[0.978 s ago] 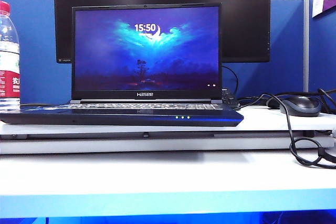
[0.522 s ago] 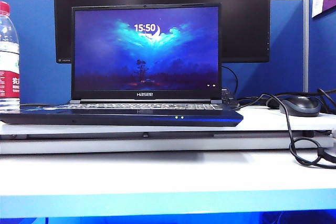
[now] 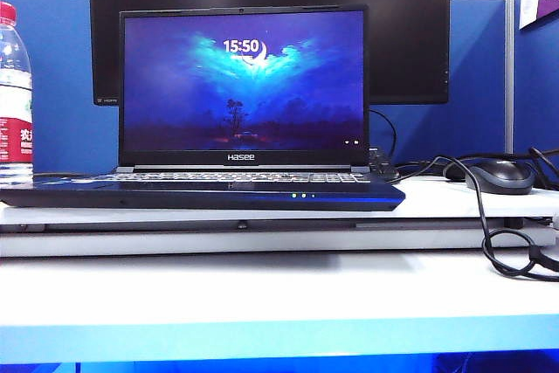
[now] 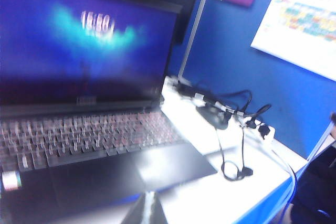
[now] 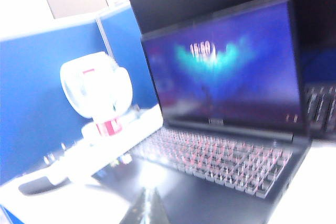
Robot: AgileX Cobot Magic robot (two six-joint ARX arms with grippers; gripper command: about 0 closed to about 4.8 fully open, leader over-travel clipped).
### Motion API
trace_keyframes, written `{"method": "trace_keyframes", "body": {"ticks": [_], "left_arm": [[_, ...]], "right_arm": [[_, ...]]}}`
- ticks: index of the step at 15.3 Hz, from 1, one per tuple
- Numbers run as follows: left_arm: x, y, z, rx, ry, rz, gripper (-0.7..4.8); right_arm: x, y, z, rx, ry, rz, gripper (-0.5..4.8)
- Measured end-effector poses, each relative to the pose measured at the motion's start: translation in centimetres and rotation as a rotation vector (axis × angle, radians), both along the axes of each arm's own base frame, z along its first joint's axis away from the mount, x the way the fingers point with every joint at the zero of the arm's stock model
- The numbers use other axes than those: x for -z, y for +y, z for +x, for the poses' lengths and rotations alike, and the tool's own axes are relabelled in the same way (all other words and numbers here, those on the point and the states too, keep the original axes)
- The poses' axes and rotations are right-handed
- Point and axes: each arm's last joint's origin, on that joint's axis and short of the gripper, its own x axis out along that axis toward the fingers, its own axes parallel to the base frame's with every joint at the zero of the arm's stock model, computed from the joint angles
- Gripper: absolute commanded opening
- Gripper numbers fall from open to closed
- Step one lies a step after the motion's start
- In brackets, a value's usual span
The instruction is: Open the lid of the black laptop.
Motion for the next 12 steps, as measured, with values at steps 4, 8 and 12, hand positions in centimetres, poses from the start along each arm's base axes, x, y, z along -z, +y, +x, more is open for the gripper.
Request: {"method": "trace_keyframes", "body": {"ticks": [4, 8, 12], "left_arm": [[3.2, -0.7, 2.0, 0.004, 0.088, -0.051, -0.05], [5.9, -1.2, 3.1, 0.042, 0.125, -0.027, -0.05], [8.6, -1.6, 4.3, 0.044, 0.063, 0.045, -0.04]], "right_arm": [[4.3, 1.1, 1.1, -0.011, -0.014, 0.040, -0.05], [4.0, 1.4, 0.8, -0.116, -0.123, -0.039, -0.05], [4.0, 1.4, 0.8, -0.094, -0.228, -0.156, -0.05]]}}
